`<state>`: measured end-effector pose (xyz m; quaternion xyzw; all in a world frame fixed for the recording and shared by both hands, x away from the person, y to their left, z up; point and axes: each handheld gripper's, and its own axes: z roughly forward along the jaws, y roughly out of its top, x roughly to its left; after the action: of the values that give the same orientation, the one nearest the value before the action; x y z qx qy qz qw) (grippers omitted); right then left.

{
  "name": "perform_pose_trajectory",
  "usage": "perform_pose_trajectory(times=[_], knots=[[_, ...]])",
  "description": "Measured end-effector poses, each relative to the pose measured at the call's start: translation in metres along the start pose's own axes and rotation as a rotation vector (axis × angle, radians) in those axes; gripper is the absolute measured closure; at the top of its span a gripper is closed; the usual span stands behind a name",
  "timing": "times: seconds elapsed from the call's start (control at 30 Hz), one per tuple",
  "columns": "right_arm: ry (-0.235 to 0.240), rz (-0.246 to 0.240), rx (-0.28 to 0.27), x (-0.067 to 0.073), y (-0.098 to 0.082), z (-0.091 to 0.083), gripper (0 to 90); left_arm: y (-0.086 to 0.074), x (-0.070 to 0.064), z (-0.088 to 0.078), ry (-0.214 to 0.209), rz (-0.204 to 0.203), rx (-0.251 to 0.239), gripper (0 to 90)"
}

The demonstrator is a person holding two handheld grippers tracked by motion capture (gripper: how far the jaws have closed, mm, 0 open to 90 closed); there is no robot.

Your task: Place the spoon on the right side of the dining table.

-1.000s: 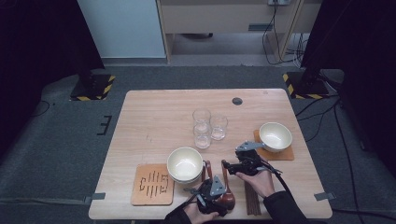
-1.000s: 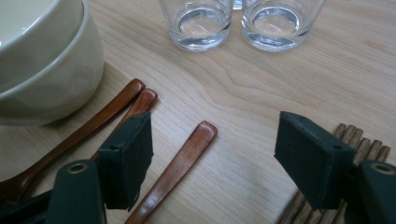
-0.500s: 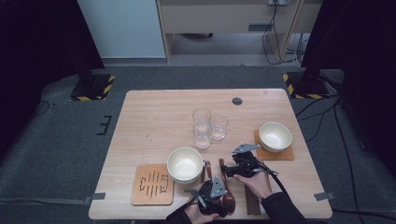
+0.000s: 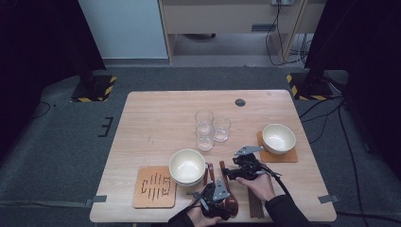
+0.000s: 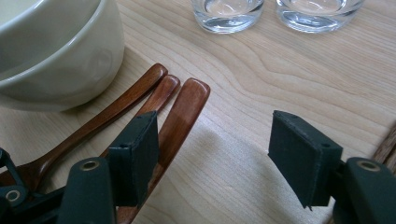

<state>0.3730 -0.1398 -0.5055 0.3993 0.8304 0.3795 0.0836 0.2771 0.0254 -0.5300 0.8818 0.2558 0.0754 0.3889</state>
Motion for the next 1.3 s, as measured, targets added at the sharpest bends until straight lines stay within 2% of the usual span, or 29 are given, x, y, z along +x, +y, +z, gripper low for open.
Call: perform_pose_trajectory(times=[0.57, 0.7, 0.83, 0.9, 1.07, 1.3], knots=[[0.004, -0.003, 0.037, -0.0014, -0.0027, 0.0042, 37.9, -0.0004, 0.0002, -0.0006, 0.002, 0.003, 0.0, 29.7], [0.0, -0.005, 0.047, -0.0003, -0.0033, 0.0052, 42.8, -0.0005, 0.0004, -0.0007, 0.0, 0.005, 0.001, 29.8], [-0.004, -0.014, 0.075, -0.0012, -0.0032, 0.0046, 53.0, -0.0005, 0.0005, -0.0006, 0.0, 0.005, -0.001, 29.8], [-0.007, -0.016, 0.084, -0.0015, -0.0033, 0.0045, 53.5, -0.0006, 0.0006, -0.0006, 0.0, 0.005, -0.002, 29.8], [-0.002, -0.009, 0.085, 0.0002, -0.0016, 0.0028, 54.9, -0.0006, 0.0004, -0.0006, -0.001, 0.005, -0.002, 29.8], [0.011, -0.005, 0.058, 0.0015, 0.0002, -0.0001, 57.0, -0.0001, 0.001, 0.0, 0.005, 0.0, -0.002, 29.8]])
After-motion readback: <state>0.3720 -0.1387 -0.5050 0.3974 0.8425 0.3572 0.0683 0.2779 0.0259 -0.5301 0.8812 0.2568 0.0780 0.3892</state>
